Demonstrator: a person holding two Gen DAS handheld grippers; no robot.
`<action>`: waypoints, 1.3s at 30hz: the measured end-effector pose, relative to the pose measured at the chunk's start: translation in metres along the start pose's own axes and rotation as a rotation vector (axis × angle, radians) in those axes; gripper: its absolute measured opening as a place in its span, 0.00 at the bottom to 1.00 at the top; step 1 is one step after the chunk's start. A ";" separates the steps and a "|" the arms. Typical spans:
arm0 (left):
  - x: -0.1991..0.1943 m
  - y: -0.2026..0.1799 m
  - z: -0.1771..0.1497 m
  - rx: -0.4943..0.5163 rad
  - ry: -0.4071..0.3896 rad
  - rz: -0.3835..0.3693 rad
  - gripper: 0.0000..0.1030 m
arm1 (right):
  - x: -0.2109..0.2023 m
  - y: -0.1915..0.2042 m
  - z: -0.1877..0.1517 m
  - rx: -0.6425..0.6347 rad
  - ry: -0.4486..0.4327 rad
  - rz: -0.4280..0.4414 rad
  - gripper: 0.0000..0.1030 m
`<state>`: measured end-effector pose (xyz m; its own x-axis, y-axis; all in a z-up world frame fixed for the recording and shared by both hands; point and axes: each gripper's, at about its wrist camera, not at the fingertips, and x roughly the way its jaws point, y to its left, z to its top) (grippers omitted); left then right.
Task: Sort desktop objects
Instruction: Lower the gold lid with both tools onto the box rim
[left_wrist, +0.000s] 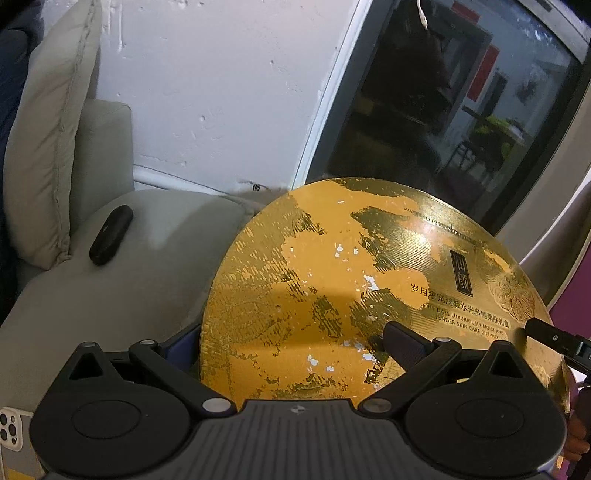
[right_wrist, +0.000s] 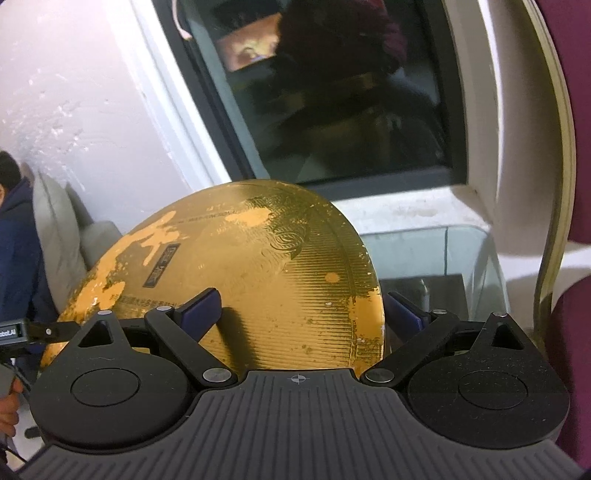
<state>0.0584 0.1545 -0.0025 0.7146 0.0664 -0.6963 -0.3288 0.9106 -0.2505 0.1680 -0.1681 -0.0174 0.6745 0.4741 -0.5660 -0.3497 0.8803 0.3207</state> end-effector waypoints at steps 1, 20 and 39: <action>0.002 0.000 -0.002 -0.001 0.003 0.003 0.98 | 0.001 -0.001 -0.002 0.006 0.004 -0.001 0.95; 0.029 0.005 -0.017 -0.011 0.029 0.039 0.98 | 0.023 -0.017 -0.015 0.033 0.032 -0.007 0.95; 0.035 0.003 -0.019 0.023 0.014 0.057 0.99 | 0.030 -0.018 -0.018 0.057 0.065 -0.036 0.95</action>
<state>0.0711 0.1519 -0.0406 0.6864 0.1125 -0.7185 -0.3542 0.9146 -0.1951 0.1827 -0.1697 -0.0540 0.6416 0.4443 -0.6253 -0.2875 0.8950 0.3410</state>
